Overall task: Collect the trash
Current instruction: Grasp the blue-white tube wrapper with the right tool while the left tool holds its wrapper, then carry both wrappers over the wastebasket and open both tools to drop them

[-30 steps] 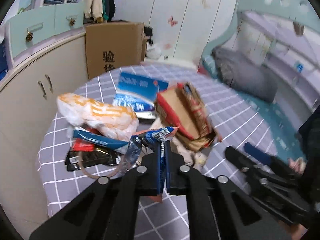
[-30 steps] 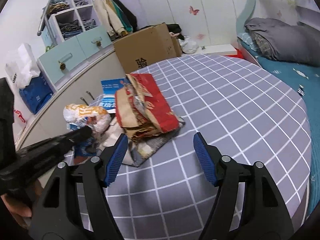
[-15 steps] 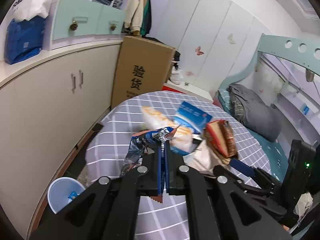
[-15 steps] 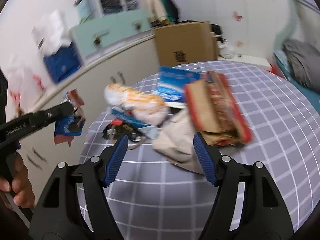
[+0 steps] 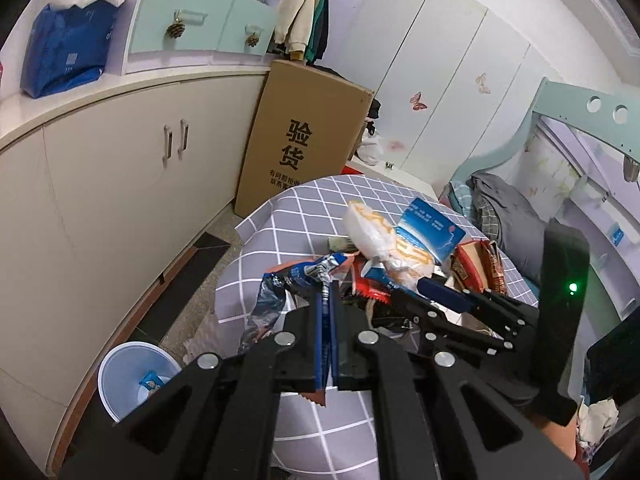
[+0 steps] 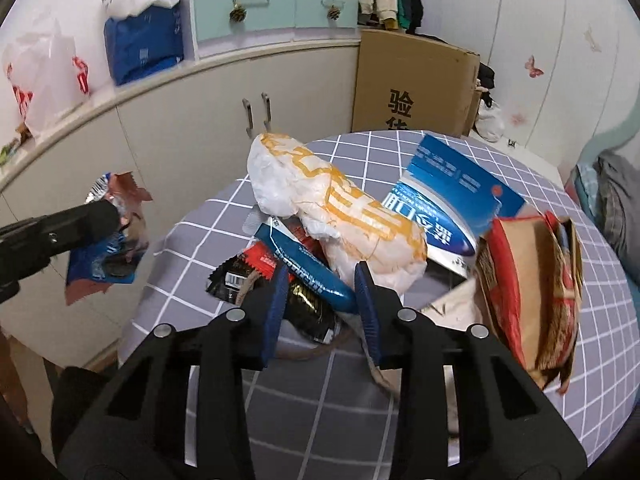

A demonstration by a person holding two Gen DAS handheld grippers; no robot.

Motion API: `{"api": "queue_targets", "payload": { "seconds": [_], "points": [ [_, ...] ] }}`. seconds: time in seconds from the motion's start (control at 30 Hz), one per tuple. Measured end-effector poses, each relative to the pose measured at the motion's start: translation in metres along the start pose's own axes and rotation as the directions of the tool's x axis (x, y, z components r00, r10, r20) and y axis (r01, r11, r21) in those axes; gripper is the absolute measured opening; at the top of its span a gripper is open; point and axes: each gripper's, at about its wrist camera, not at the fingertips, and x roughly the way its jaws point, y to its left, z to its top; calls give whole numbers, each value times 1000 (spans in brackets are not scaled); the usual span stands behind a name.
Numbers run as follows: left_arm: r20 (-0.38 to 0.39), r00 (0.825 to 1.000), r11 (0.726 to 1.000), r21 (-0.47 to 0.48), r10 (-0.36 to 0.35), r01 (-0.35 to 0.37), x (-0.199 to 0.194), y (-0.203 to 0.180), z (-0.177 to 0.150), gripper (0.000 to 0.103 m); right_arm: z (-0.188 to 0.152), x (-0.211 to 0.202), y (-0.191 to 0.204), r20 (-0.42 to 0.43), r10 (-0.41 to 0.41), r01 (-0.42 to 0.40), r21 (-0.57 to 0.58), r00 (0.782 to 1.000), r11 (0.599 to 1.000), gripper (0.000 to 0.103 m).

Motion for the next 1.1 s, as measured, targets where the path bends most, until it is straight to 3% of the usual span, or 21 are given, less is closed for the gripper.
{"api": "queue_targets", "payload": {
  "seconds": [0.33, 0.47, 0.7, 0.97, 1.1],
  "points": [
    [-16, 999, 999, -27, -35, 34, 7, 12, -2, 3, 6, 10, -3, -52, 51, -52, -22, 997, 998, 34],
    [-22, 998, 998, -31, -53, 52, 7, 13, -2, 3, 4, 10, -10, -59, 92, -92, 15, 994, 996, 27],
    [-18, 998, 998, -30, -58, 58, 1, 15, -3, 3, -2, -1, -9, -54, 64, -63, 2, 997, 998, 13],
    [4, 998, 997, -35, -67, 67, -13, 23, -4, 3, -2, -46, -1, 57, 50, -52, 37, 997, 998, 12],
    [28, 998, 996, -56, -64, 66, -25, 38, -5, 3, 4, -74, 20, 128, 121, -126, 35, 984, 991, 12]
  ]
}}
